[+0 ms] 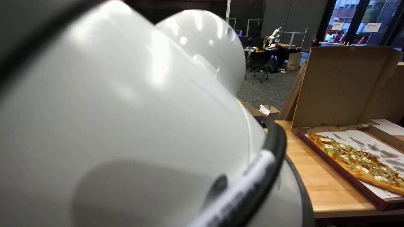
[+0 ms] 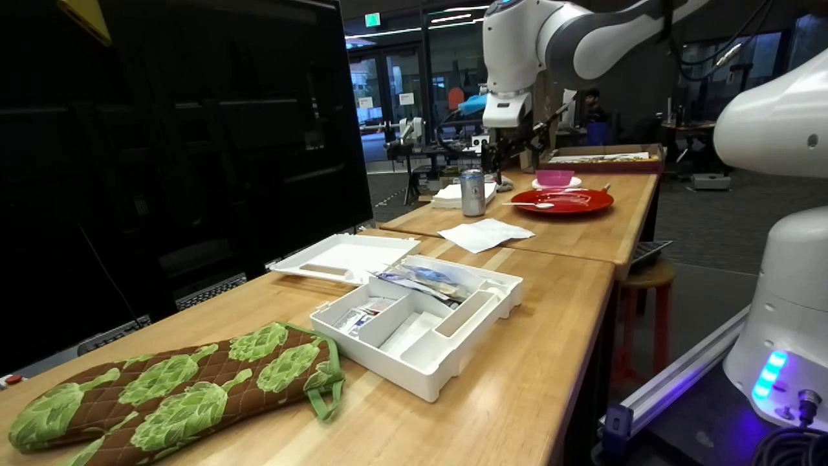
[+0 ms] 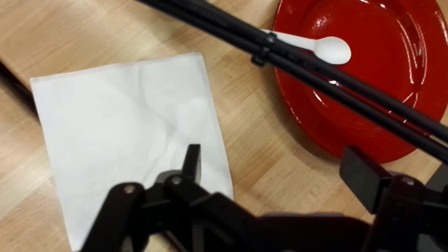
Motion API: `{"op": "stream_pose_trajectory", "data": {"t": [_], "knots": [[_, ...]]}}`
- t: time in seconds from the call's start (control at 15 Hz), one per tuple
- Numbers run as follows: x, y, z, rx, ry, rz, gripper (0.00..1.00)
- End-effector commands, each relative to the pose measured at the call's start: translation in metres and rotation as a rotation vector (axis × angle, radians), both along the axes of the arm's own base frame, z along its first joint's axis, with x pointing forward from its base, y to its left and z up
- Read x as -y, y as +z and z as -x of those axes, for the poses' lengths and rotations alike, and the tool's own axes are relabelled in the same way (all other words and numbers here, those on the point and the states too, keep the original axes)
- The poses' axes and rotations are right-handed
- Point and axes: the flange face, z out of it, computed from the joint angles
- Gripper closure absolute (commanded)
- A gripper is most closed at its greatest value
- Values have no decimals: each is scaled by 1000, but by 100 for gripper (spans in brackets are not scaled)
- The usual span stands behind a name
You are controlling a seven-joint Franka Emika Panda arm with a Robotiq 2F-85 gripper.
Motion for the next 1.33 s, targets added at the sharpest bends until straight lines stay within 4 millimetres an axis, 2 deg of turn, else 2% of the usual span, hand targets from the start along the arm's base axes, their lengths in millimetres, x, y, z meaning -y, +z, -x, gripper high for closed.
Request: {"op": "stream_pose_trajectory", "data": {"t": [0.0,0.73,1.0,1.27], "knots": [[0,-2,2,-8,-1,-5,0],[-2,-8,6,-38,24,-11,0],[-17,-24,7,-85,85,-13,0],[-41,-44,12,-133,184,-2,0]]}}
